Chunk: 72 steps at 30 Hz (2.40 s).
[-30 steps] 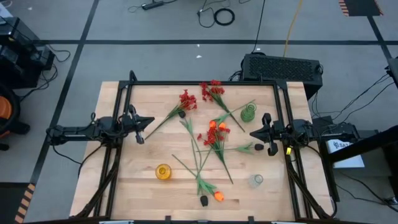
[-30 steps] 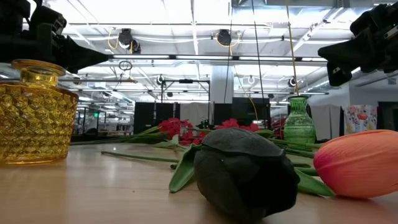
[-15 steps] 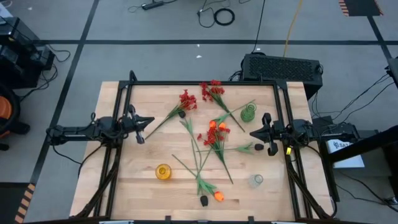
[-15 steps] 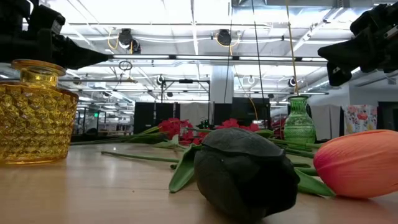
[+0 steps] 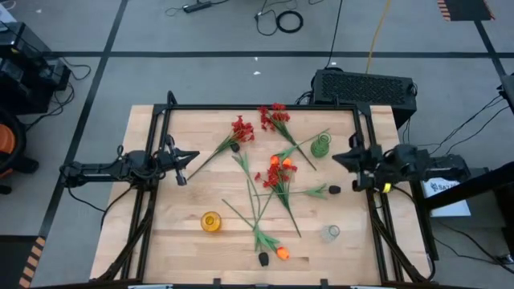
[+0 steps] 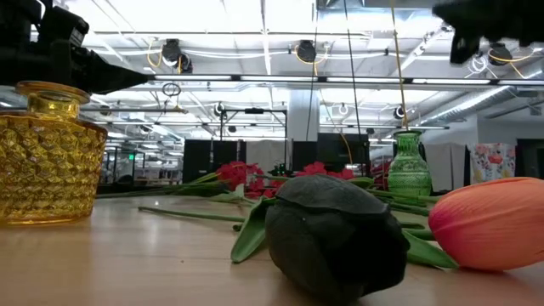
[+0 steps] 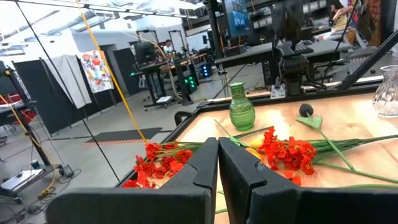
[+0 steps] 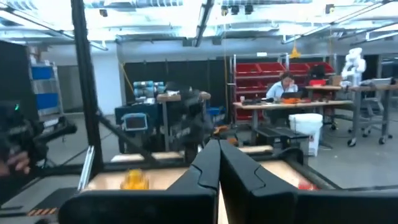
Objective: Sort flowers into vase by color
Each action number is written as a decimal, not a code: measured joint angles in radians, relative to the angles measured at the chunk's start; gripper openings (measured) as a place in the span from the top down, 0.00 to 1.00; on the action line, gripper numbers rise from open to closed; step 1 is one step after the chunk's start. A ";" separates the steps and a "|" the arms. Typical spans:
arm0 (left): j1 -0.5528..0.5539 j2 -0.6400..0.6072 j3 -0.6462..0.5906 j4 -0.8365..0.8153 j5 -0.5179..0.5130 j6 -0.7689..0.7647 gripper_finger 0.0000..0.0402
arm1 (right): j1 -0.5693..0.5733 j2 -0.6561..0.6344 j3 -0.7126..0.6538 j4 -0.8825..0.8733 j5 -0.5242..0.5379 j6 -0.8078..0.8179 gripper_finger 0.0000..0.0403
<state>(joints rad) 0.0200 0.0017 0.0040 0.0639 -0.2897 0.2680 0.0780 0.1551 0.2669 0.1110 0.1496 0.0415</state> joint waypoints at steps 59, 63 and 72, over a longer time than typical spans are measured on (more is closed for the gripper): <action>-0.001 0.471 0.607 -0.386 0.105 -0.504 0.94 | 0.120 1.147 0.597 -0.369 0.163 0.243 1.00; -0.003 0.644 0.711 -0.440 0.146 -0.533 0.94 | 0.111 1.147 0.597 -0.365 0.159 0.243 1.00; -0.057 0.864 0.714 -0.443 0.106 -0.576 0.94 | 0.100 1.147 0.597 -0.368 0.106 0.232 1.00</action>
<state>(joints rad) -0.0372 0.8662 0.7178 -0.3792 -0.1842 -0.3079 0.1783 1.3018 0.8642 -0.2565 0.2557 0.2737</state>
